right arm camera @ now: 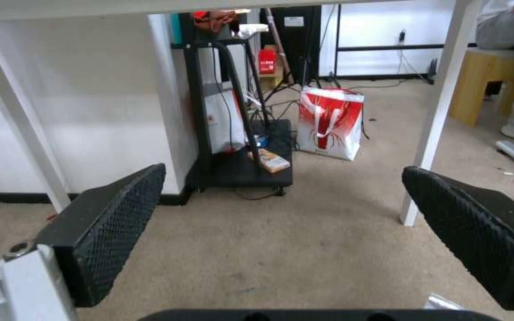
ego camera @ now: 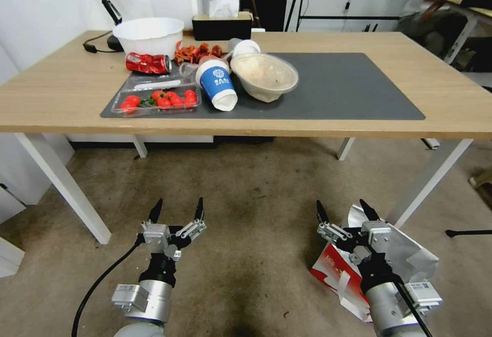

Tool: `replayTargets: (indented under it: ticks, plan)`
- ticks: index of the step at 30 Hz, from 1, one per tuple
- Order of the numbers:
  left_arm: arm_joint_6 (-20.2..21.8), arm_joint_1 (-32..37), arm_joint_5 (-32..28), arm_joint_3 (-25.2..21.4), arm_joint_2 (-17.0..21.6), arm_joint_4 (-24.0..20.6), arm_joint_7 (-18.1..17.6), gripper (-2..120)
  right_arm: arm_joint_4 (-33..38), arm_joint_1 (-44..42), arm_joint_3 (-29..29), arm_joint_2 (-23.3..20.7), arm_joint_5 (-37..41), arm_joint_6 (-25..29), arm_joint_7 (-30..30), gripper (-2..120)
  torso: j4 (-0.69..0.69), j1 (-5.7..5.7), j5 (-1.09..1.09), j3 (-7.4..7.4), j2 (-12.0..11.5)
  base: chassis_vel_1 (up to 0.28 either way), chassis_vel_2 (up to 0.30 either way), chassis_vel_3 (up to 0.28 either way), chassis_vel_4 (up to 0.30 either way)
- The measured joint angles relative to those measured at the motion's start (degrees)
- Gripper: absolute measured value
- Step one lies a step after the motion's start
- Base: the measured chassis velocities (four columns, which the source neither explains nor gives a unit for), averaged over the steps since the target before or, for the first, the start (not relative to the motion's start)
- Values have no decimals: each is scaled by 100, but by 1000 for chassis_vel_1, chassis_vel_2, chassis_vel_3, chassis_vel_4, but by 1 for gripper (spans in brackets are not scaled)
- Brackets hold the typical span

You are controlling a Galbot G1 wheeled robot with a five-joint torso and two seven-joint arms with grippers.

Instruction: Pick up the food delivery bag from the floor and place it on the table.

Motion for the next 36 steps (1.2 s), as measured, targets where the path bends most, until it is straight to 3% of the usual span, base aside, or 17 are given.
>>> replayTargets:
  ticks: [36]
  plan:
    - [-14,-25,-56,-54,95,29,21,100,-157,67,48,-38,20,-42,-66,100,0,-243,0,-571,-813,0,0,0,0]
